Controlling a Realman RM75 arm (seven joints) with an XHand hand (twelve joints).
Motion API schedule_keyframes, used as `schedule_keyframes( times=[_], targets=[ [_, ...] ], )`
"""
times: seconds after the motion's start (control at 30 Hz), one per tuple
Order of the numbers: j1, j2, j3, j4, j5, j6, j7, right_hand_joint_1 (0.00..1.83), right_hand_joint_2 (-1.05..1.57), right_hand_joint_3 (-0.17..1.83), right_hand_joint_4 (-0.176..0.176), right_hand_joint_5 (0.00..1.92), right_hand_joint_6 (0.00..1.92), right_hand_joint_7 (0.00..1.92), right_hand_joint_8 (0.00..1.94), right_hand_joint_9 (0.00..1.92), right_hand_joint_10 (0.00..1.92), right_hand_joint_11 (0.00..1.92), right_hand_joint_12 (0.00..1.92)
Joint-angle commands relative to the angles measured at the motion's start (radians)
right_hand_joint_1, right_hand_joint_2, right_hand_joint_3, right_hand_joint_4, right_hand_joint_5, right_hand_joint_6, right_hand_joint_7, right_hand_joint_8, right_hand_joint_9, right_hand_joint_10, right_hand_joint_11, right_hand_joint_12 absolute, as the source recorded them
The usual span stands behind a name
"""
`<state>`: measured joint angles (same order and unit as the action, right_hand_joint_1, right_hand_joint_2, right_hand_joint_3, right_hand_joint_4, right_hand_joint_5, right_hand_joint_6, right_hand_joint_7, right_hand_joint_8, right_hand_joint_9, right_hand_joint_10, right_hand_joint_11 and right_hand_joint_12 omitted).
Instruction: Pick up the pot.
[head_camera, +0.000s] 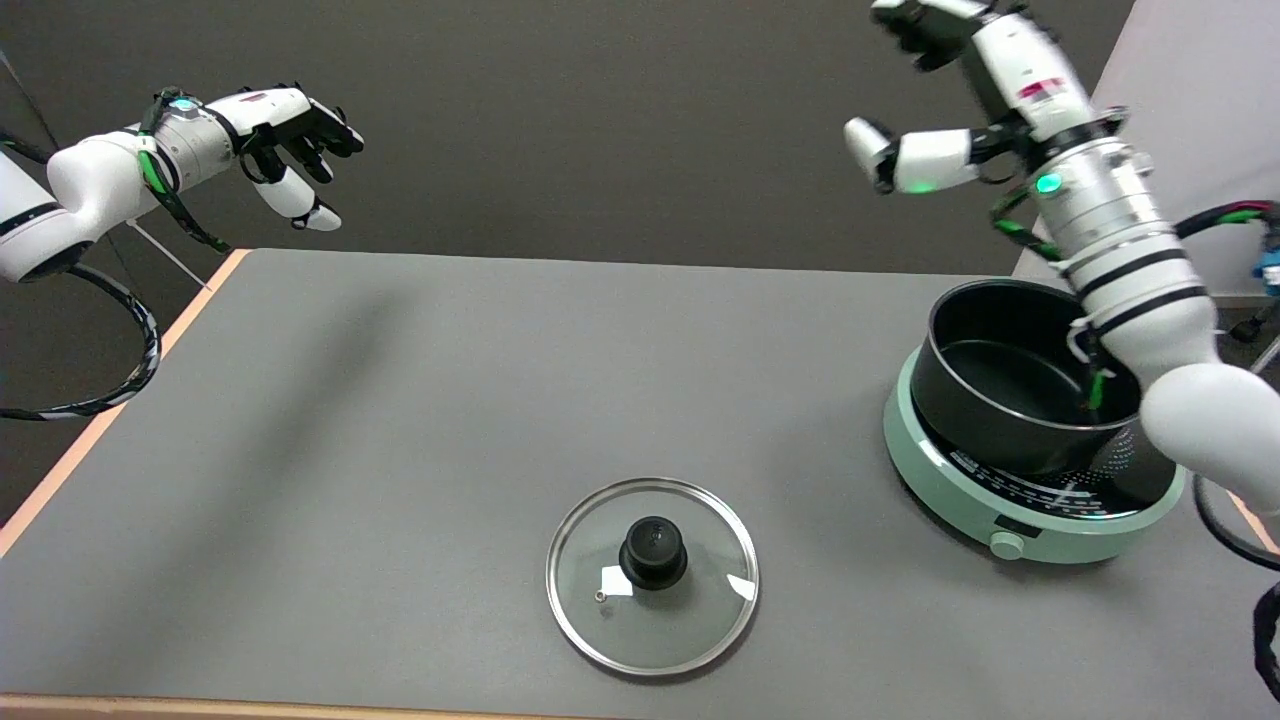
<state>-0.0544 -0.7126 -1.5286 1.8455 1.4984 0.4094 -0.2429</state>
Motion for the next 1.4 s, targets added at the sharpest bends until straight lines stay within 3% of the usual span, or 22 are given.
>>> schedule_keyframes(
  times=[0.03, 0.2, 0.57, 0.77, 0.97, 1.4],
  targets=[
    [-0.401, -0.066, 0.42, 0.015, -0.327, 0.331, 0.194, 1.31, -1.05, 1.01, -0.17, 0.16, 0.16, 0.16, 0.16, 0.16, 0.16, 0.16, 0.16],
    [-0.505, -0.121, 0.504, 0.022, -0.433, 0.399, 0.194, 1.29, -1.05, 0.96, -0.169, 0.17, 0.17, 0.17, 0.17, 0.17, 0.17, 0.17, 0.17],
    [-0.666, -0.23, 0.551, 0.025, -0.471, 0.612, 0.185, 1.29, -1.05, 0.92, -0.176, 0.2, 0.2, 0.2, 0.2, 0.2, 0.2, 0.2, 0.2],
    [-0.749, -0.283, 0.465, 0.019, -0.496, 0.777, 0.16, 1.31, -1.05, 0.95, -0.171, 0.17, 0.17, 0.17, 0.17, 0.17, 0.17, 0.17, 0.17],
    [-0.797, -0.329, 0.321, 0.015, -0.506, 0.929, -0.051, 1.34, -1.05, 1.0, -0.161, 0.11, 0.11, 0.11, 0.11, 0.11, 0.11, 0.11, 0.11],
    [-0.851, -0.332, 0.276, -0.017, -0.401, 0.898, -0.23, 1.38, -1.05, 1.04, -0.164, 0.06, 0.06, 0.06, 0.06, 0.06, 0.06, 0.06, 0.06]
  ],
)
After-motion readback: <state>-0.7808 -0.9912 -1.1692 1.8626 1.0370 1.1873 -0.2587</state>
